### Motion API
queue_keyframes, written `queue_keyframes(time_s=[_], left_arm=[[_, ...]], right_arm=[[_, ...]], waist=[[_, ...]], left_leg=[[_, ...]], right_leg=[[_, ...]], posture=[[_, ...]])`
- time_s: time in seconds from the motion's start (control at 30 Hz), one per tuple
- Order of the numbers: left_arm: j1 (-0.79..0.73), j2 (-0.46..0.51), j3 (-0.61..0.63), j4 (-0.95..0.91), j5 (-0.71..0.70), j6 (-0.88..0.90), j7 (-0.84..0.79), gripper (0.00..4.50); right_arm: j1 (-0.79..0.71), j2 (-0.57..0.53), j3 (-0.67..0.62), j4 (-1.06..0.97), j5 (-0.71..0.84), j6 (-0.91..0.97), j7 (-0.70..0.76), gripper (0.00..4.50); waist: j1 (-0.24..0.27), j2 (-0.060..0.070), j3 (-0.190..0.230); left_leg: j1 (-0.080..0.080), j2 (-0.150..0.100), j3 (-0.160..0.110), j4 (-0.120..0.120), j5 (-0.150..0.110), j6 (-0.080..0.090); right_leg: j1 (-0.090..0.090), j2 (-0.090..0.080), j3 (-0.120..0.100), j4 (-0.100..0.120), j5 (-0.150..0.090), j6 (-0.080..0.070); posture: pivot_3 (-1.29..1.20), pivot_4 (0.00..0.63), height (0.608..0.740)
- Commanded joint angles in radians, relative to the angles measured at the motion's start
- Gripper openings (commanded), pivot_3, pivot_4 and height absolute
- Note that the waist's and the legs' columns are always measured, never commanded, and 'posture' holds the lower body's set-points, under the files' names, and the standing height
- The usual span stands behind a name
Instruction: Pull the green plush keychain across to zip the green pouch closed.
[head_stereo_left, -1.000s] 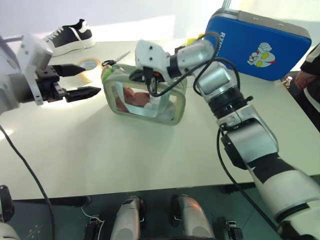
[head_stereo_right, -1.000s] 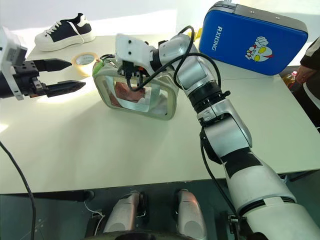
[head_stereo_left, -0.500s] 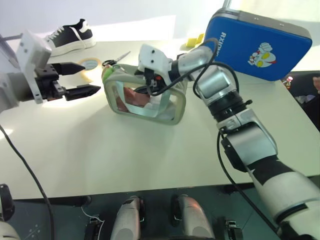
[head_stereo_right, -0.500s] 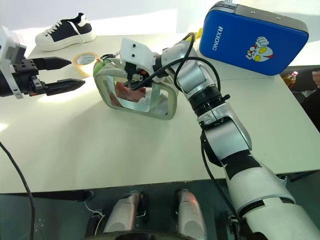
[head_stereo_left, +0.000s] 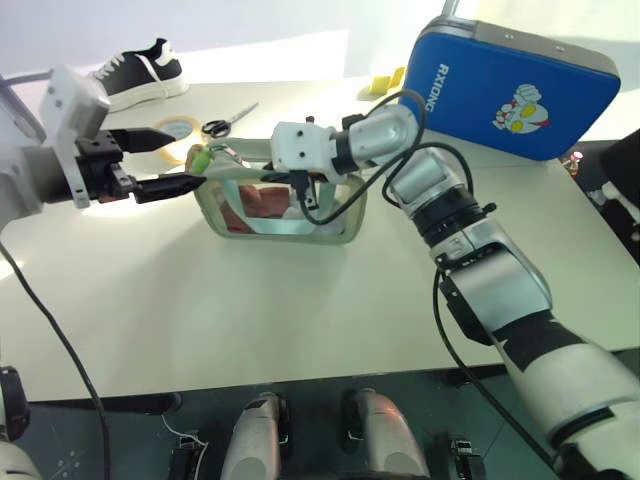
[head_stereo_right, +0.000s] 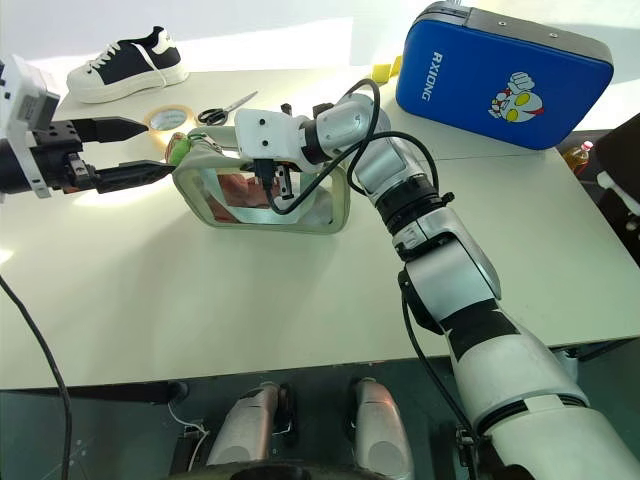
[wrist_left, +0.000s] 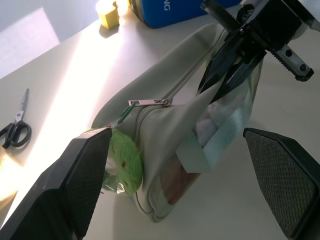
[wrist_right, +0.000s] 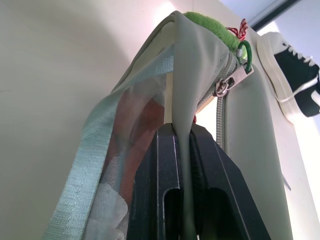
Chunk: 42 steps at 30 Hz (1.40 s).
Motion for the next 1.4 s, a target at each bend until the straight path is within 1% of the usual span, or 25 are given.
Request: queue_keyframes(time_s=[0.03,0.2,0.33,0.37,0.43,0.53,0.6,0.67,0.77,0.87,1.03,1.1,1.17,1.2,1.23,1.3,1.4], left_arm=[[-0.009,0.019,0.037,-0.030,-0.001,-0.010,0.008,4.50],[-0.001,0.012,0.034,-0.030,0.002,-0.019,0.010,4.50],[-0.007,0.003,0.027,-0.025,0.001,-0.025,0.010,4.50],[-0.009,0.004,0.026,-0.014,0.004,-0.031,0.006,4.50],[-0.007,0.011,0.027,0.014,0.015,-0.042,0.001,4.50],[0.006,0.022,0.035,0.035,0.023,-0.057,-0.010,4.50],[0.007,0.025,0.034,0.062,0.035,-0.070,-0.016,4.50],[0.002,0.024,0.027,0.092,0.046,-0.086,-0.022,4.50],[-0.024,0.013,-0.002,0.137,0.067,-0.111,-0.036,4.50],[-0.060,-0.001,-0.032,0.172,0.085,-0.129,-0.051,4.50],[-0.121,-0.021,-0.079,0.218,0.116,-0.153,-0.082,4.50],[-0.136,-0.025,-0.087,0.233,0.126,-0.161,-0.092,4.50],[-0.147,-0.028,-0.091,0.248,0.137,-0.168,-0.100,4.50],[-0.152,-0.029,-0.092,0.257,0.143,-0.173,-0.104,4.50],[-0.158,-0.030,-0.094,0.275,0.153,-0.182,-0.106,4.50],[-0.168,-0.031,-0.099,0.312,0.173,-0.202,-0.108,4.50],[-0.190,-0.030,-0.113,0.422,0.226,-0.264,-0.109,4.50]], right_arm=[[-0.042,0.007,-0.014,0.003,0.002,-0.048,-0.004,0.03],[-0.037,0.002,-0.012,0.013,-0.007,0.000,0.001,0.03],[-0.033,-0.017,-0.041,0.001,0.014,0.065,0.005,1.50],[-0.021,-0.056,-0.065,-0.050,0.027,0.106,0.013,1.94],[0.016,-0.142,-0.111,-0.187,0.061,0.210,0.053,2.23],[0.088,-0.243,-0.158,-0.402,0.103,0.379,0.081,2.23],[0.152,-0.316,-0.193,-0.555,0.129,0.515,0.085,2.23],[0.216,-0.369,-0.218,-0.684,0.151,0.635,0.078,2.23],[0.329,-0.400,-0.225,-0.837,0.175,0.760,0.047,2.23],[0.393,-0.388,-0.213,-0.899,0.182,0.810,0.003,2.23],[0.420,-0.355,-0.181,-0.855,0.172,0.791,-0.063,2.23],[0.414,-0.351,-0.181,-0.841,0.177,0.791,-0.080,1.69],[0.411,-0.357,-0.180,-0.839,0.183,0.789,-0.082,0.86],[0.411,-0.361,-0.181,-0.839,0.184,0.789,-0.084,0.32],[0.412,-0.365,-0.182,-0.839,0.186,0.787,-0.084,0.02],[0.414,-0.370,-0.183,-0.837,0.187,0.785,-0.087,0.02],[0.413,-0.376,-0.174,-0.833,0.179,0.769,-0.091,0.02]], waist=[[0.000,0.000,0.000],[0.000,0.000,0.000],[0.001,0.000,0.000],[0.002,0.000,0.000],[0.011,0.000,0.000],[0.019,0.000,0.000],[0.010,0.000,0.000],[0.006,0.000,0.000],[0.002,0.000,0.000],[0.003,0.000,0.000],[0.007,0.000,0.000],[0.007,0.000,0.000],[0.005,0.000,0.000],[0.004,0.000,0.000],[0.004,0.000,0.000],[0.004,0.000,0.000],[0.005,0.000,0.000]], left_leg=[[0.000,0.000,0.000,0.000,0.000,0.000],[0.000,0.000,0.000,0.000,0.000,0.000],[0.000,0.000,0.000,0.000,0.000,0.000],[0.000,0.000,0.000,0.000,0.000,0.000],[0.000,0.000,0.000,0.000,0.000,0.000],[-0.002,-0.001,-0.001,0.001,0.000,0.001],[-0.001,-0.001,-0.001,0.001,-0.003,0.006],[0.000,0.000,-0.001,0.001,-0.004,0.007],[0.001,0.001,0.000,0.001,-0.004,0.007],[0.001,0.001,0.001,0.001,-0.004,0.007],[0.000,0.000,0.001,0.001,-0.004,0.007],[0.000,0.000,0.001,0.001,-0.004,0.007],[0.000,0.000,0.001,0.001,-0.004,0.007],[0.000,0.000,0.001,0.001,-0.004,0.007],[0.000,0.000,0.001,0.001,-0.004,0.007],[0.000,0.000,0.001,0.001,-0.004,0.007],[0.000,0.000,0.001,0.001,-0.004,0.007]], right_leg=[[0.000,0.000,0.000,0.000,0.000,0.000],[0.000,0.000,0.000,0.000,0.000,0.000],[0.000,0.000,0.000,0.000,0.000,0.000],[0.000,0.000,0.000,0.000,0.000,0.000],[0.000,0.000,0.000,0.000,0.000,0.000],[0.001,-0.001,0.000,-0.001,0.000,0.000],[0.001,-0.002,0.000,-0.001,0.000,0.000],[0.001,-0.001,0.000,0.000,0.000,0.000],[0.000,0.000,0.001,0.000,0.000,0.000],[0.000,0.000,0.001,0.000,0.000,0.000],[0.000,0.000,0.001,0.000,0.000,0.000],[0.000,0.000,0.000,0.000,0.000,0.000],[0.000,0.000,0.001,0.000,0.000,0.000],[0.000,0.000,0.001,0.000,0.000,0.000],[0.000,0.000,0.001,0.000,0.000,0.000],[0.000,0.000,0.001,0.000,0.000,0.000],[0.000,0.000,0.001,0.000,0.000,0.000]], posture=[[0.00,0.150,0.740],[0.00,0.150,0.740],[0.00,0.150,0.740],[0.00,0.150,0.740],[0.00,0.150,0.740],[0.00,0.150,0.740],[0.00,0.150,0.740],[0.00,0.150,0.740],[0.00,0.150,0.740],[0.00,0.150,0.740],[0.00,0.150,0.740],[0.00,0.150,0.740],[0.00,0.150,0.740],[0.00,0.150,0.740],[0.00,0.150,0.740],[0.00,0.150,0.740],[0.00,0.150,0.740]])
